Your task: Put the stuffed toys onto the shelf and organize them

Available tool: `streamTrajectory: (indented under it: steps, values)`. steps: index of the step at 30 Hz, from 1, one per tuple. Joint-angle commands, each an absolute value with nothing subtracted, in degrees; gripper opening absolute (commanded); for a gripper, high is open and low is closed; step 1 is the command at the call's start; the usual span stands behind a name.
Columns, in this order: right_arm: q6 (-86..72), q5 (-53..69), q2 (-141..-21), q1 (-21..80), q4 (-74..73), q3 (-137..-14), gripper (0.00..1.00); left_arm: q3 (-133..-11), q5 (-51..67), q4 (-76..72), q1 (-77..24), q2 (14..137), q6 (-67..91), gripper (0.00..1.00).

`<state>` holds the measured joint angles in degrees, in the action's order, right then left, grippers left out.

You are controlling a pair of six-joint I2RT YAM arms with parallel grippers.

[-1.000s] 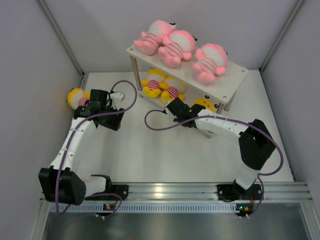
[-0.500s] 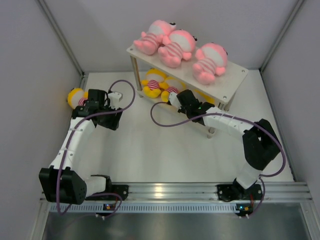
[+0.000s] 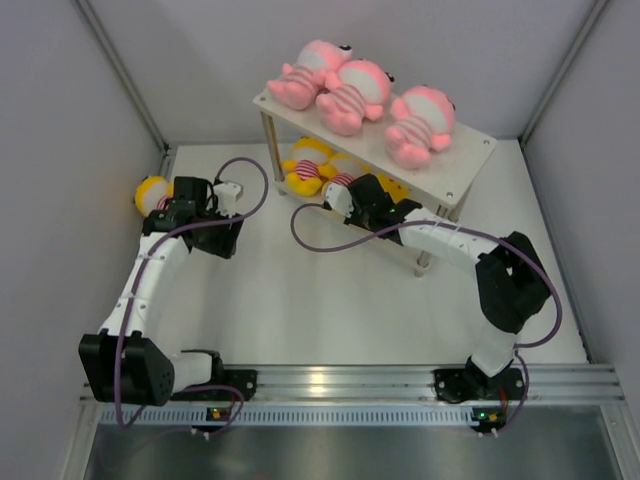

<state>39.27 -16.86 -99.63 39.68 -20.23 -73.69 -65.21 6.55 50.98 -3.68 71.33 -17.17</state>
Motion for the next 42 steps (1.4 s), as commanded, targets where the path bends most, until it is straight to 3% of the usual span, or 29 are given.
streamTrajectory:
  steps: [1, 5, 8, 15, 18, 23, 24, 27, 31, 42]
  values:
    - [37.71, -15.46, -101.68, 40.87, -20.04, -76.64, 0.0, -67.76, 7.38, 48.52, -3.16, 71.54, -18.02, 0.63]
    - [37.09, -16.79, -102.39, 40.78, -20.13, -77.25, 0.03, -67.76, 6.59, 48.43, -2.55, 72.15, -18.54, 0.64]
    - [36.83, -18.1, -102.31, 40.78, -21.35, -77.87, 0.14, -67.76, 6.24, 48.34, -1.94, 72.68, -18.81, 0.64]
    - [35.42, -19.07, -99.23, 41.04, -23.99, -78.31, 0.59, -68.2, 6.59, 47.9, -0.97, 73.12, -18.89, 0.64]
    - [35.24, -20.39, -97.3, 41.75, -24.52, -79.36, 0.72, -68.38, 5.55, 46.67, -0.44, 74.09, -18.9, 0.64]
    - [35.51, -21.01, -93.96, 43.06, -25.22, -80.42, 0.8, -67.33, -6.04, 40.36, 2.46, 77.16, -19.77, 0.64]
    - [35.86, -21.44, -93.43, 43.41, -25.22, -80.33, 0.85, -66.89, -8.59, 36.51, 2.55, 77.78, -21.08, 0.65]
    - [36.91, -22.5, -91.59, 44.73, -25.66, -79.81, 0.87, -67.14, -15.28, 29.91, 3.51, 81.2, -24.51, 0.66]
    - [38.05, -24.86, -89.22, 46.05, -26.02, -78.66, 0.87, -75.83, -13.54, 29.8, 9.74, 90.15, -22.77, 0.65]
    - [37.09, -26.37, -84.82, 47.02, -26.28, -74.01, 0.87, -96.4, -20.21, 28.83, 10.63, 109.24, -21.53, 0.64]
